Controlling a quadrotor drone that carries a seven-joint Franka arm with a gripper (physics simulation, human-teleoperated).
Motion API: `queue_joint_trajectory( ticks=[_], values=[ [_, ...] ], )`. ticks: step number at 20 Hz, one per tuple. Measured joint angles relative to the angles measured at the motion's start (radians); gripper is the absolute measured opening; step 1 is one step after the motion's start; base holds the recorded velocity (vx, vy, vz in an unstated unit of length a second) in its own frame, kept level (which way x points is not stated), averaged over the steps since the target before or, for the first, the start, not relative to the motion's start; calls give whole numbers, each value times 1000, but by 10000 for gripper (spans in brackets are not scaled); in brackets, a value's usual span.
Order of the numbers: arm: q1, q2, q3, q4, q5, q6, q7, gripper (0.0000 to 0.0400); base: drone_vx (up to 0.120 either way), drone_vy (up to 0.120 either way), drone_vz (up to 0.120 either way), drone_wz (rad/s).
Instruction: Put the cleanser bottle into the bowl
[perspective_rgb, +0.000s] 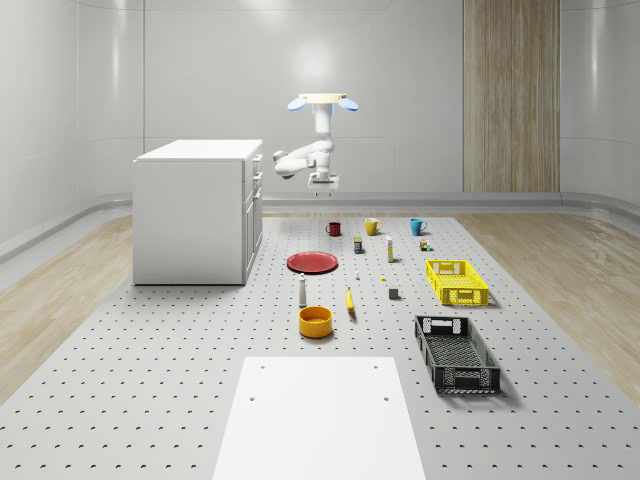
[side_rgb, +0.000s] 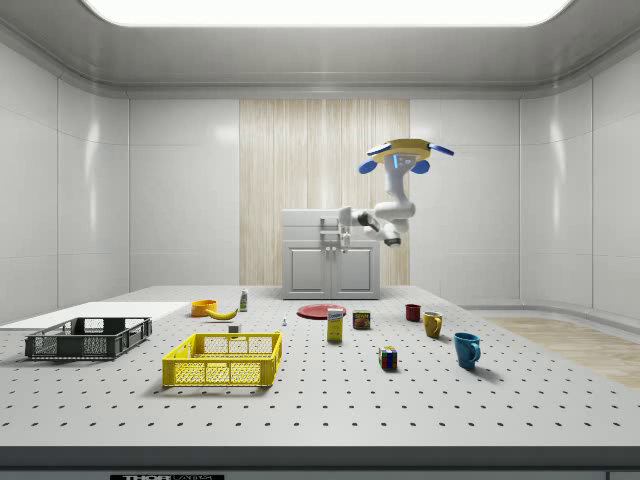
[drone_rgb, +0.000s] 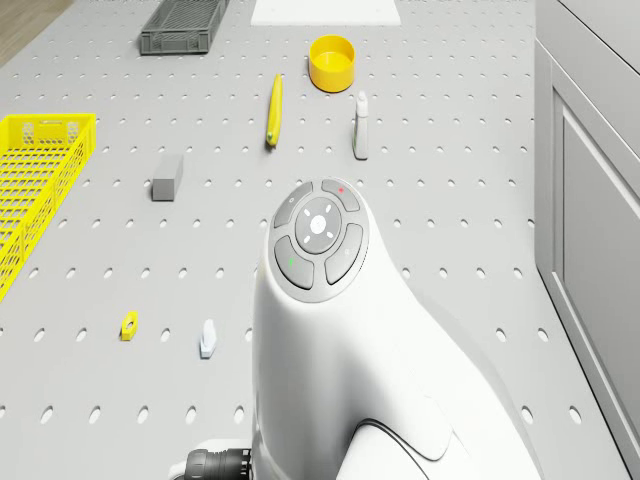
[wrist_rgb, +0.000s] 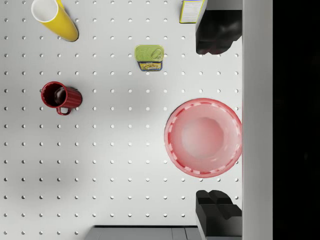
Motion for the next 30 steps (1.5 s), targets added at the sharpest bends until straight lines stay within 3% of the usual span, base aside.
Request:
queue_joint_trajectory(
  ticks=[30],
  values=[
    [-35, -121, 31, 8, 59, 113, 32, 400, 120, 8, 0, 0]
  ],
)
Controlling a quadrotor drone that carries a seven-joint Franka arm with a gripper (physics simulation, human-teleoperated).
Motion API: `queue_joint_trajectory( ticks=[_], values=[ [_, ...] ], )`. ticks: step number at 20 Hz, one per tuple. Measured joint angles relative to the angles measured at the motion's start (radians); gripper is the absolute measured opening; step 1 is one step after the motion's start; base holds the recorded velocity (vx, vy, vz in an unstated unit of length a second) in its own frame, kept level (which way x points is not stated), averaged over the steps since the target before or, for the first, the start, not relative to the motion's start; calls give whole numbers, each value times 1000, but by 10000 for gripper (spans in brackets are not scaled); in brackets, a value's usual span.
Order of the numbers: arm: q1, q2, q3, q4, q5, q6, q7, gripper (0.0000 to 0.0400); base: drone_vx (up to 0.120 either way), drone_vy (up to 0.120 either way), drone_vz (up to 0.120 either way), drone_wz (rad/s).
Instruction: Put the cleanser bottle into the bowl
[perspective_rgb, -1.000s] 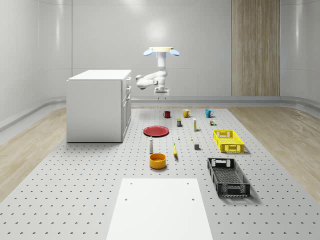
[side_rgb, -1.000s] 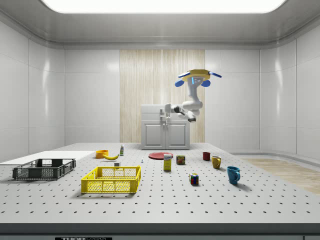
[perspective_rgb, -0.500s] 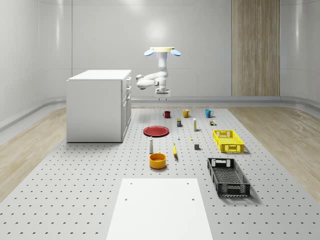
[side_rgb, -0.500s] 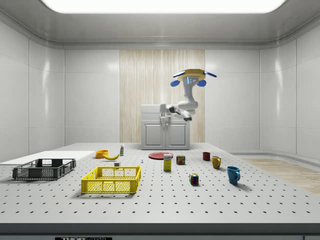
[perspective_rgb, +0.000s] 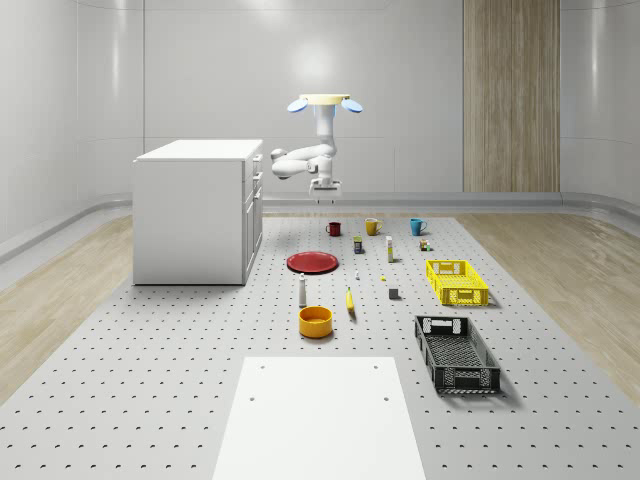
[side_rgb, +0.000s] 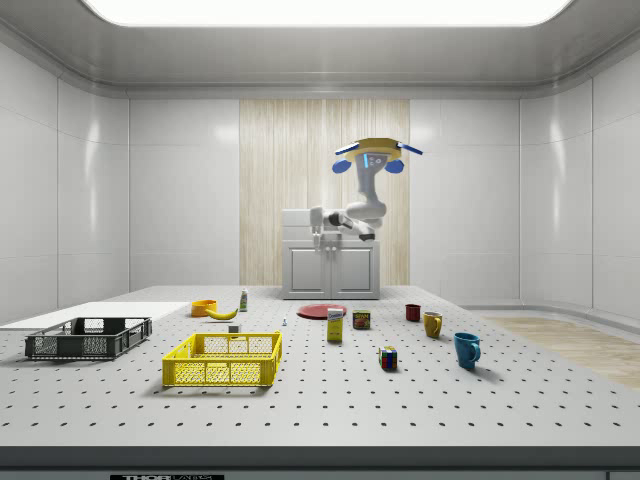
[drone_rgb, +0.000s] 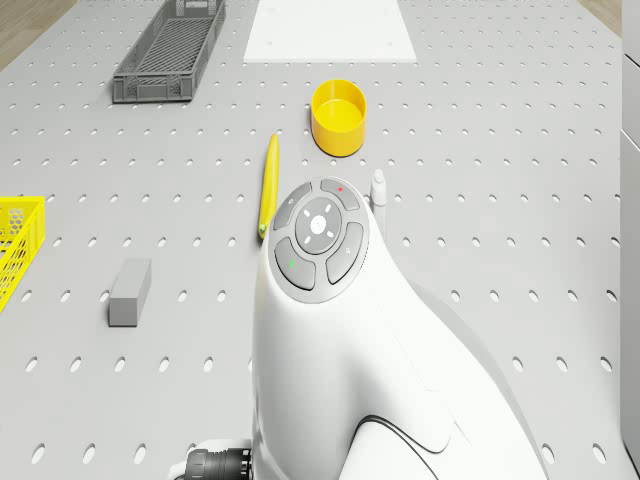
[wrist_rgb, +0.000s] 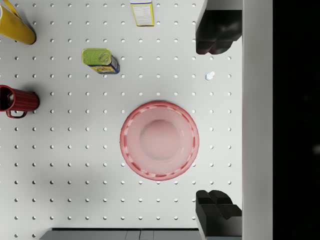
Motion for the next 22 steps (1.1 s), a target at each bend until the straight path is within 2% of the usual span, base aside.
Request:
queue_joint_trajectory(
  ticks=[22],
  values=[
    [-17, -68, 14, 4, 30, 63, 15, 400, 120, 0, 0, 0]
  ],
)
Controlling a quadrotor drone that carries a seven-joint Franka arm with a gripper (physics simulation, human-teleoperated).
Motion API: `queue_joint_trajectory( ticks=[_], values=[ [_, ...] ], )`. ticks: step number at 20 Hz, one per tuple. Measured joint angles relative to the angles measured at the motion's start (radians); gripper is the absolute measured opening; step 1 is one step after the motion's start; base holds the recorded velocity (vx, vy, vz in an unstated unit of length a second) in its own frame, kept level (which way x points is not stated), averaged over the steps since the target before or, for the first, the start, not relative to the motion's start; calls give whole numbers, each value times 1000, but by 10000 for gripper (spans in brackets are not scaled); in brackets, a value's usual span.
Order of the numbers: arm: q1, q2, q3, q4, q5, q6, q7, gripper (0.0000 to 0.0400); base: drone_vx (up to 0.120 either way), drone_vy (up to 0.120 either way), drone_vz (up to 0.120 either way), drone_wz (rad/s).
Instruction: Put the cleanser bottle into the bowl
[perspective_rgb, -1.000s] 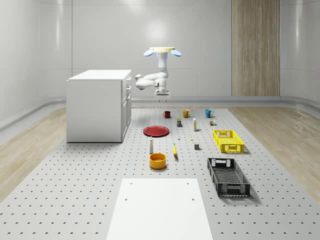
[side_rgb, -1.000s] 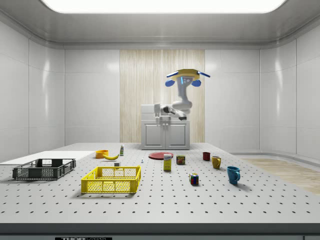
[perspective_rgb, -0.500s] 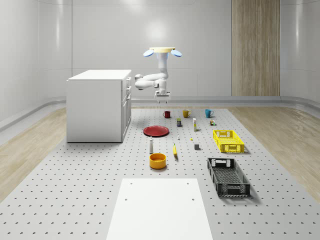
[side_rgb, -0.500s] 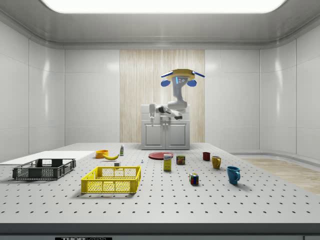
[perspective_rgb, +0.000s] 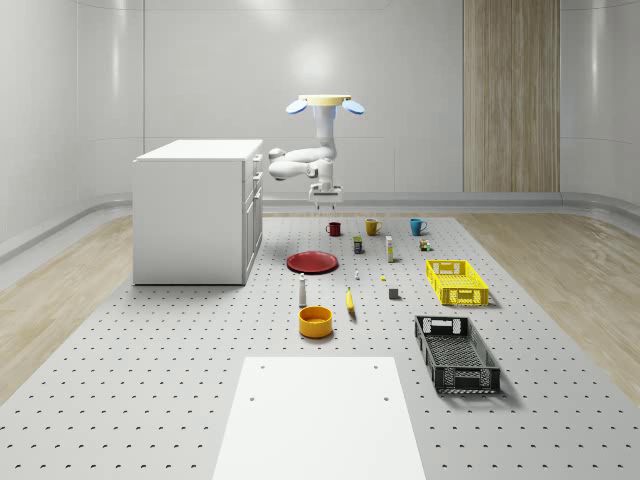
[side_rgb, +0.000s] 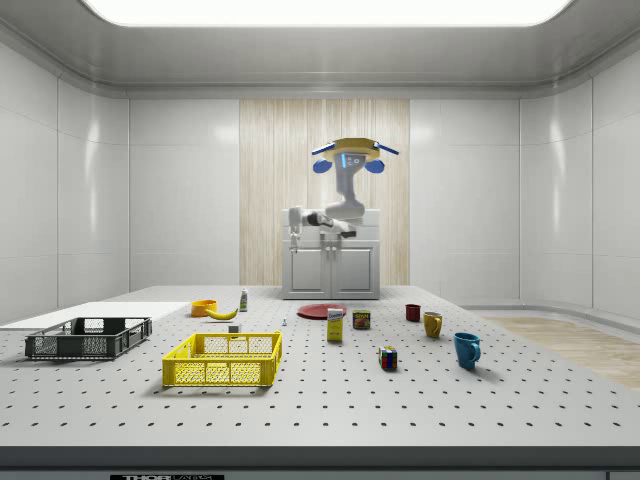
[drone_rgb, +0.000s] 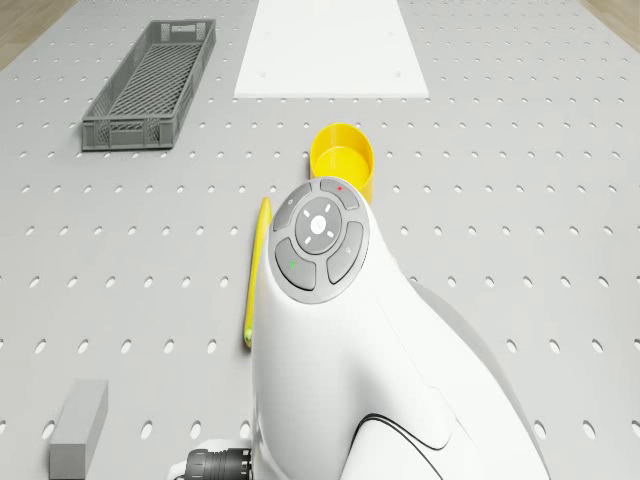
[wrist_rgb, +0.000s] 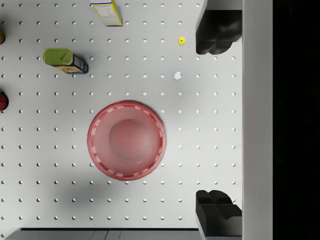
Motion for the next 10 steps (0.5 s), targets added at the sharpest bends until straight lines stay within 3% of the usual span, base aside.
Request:
queue_joint_trajectory(
  ticks=[3, 6, 10],
  values=[
    [-2, -8, 2, 0, 3, 8, 2, 400, 120, 13, 0, 0],
    [-4, -16, 3, 1, 7, 15, 3, 400, 120, 120, 0, 0],
    [-6, -26, 5, 1, 11, 24, 5, 400, 120, 0, 0, 0]
  ],
)
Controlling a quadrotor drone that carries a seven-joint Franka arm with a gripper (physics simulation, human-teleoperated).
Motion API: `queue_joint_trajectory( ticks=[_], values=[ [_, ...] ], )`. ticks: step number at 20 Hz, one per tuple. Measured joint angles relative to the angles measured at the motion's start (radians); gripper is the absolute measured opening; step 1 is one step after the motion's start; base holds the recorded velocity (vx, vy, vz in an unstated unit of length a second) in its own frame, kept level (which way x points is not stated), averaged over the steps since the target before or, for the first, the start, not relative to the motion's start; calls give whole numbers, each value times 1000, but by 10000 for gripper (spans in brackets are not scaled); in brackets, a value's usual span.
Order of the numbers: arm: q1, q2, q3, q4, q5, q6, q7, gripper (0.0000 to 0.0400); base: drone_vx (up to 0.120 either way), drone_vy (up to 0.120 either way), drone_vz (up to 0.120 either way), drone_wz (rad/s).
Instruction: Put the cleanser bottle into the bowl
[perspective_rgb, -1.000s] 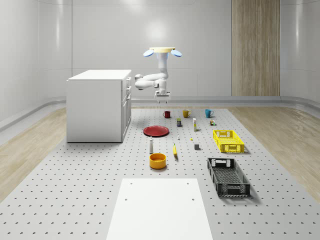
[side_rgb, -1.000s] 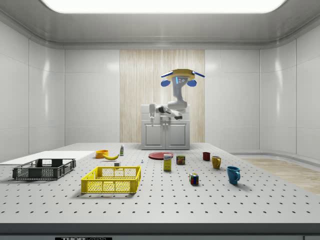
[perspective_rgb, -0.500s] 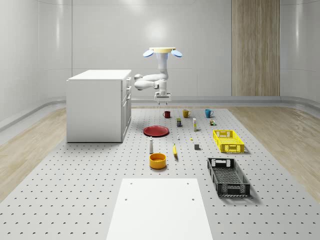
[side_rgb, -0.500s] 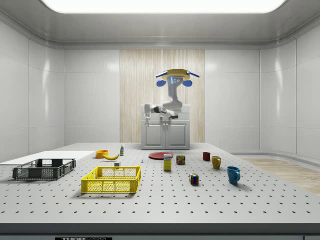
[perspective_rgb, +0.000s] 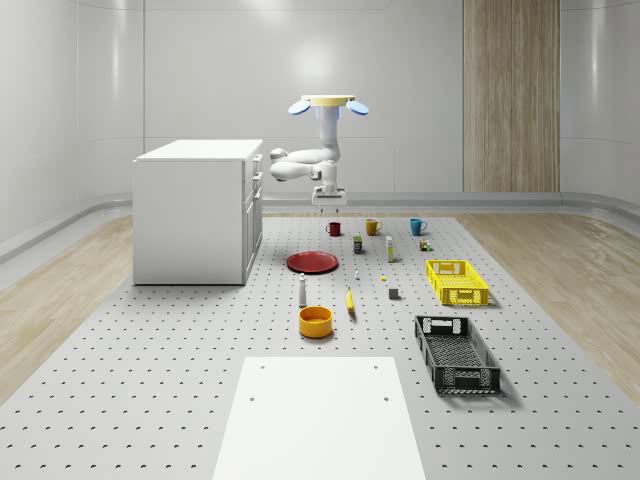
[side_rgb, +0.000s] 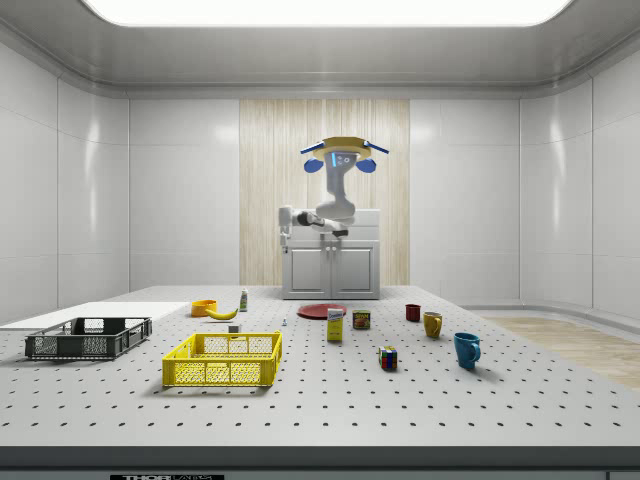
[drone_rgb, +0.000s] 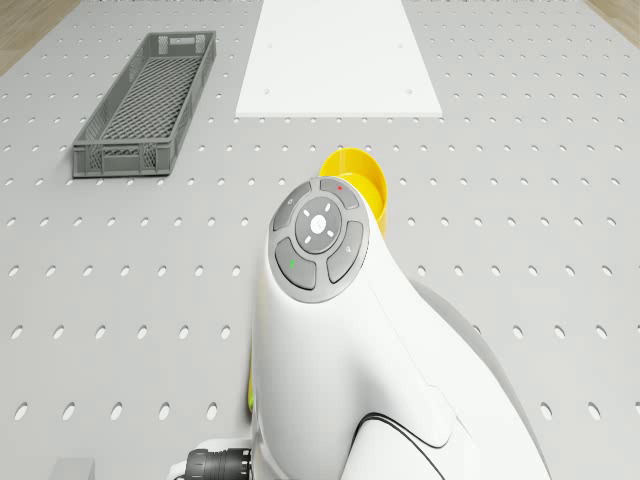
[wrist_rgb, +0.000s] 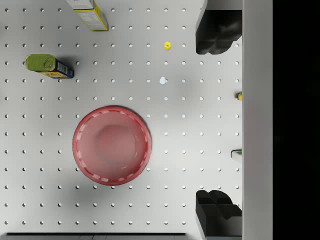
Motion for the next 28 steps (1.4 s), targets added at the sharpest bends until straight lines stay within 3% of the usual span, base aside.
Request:
queue_joint_trajectory(
  ticks=[28],
  values=[
    [-13, -57, 10, 3, 24, 54, 11, 400, 120, 6, 0, 0]
  ],
)
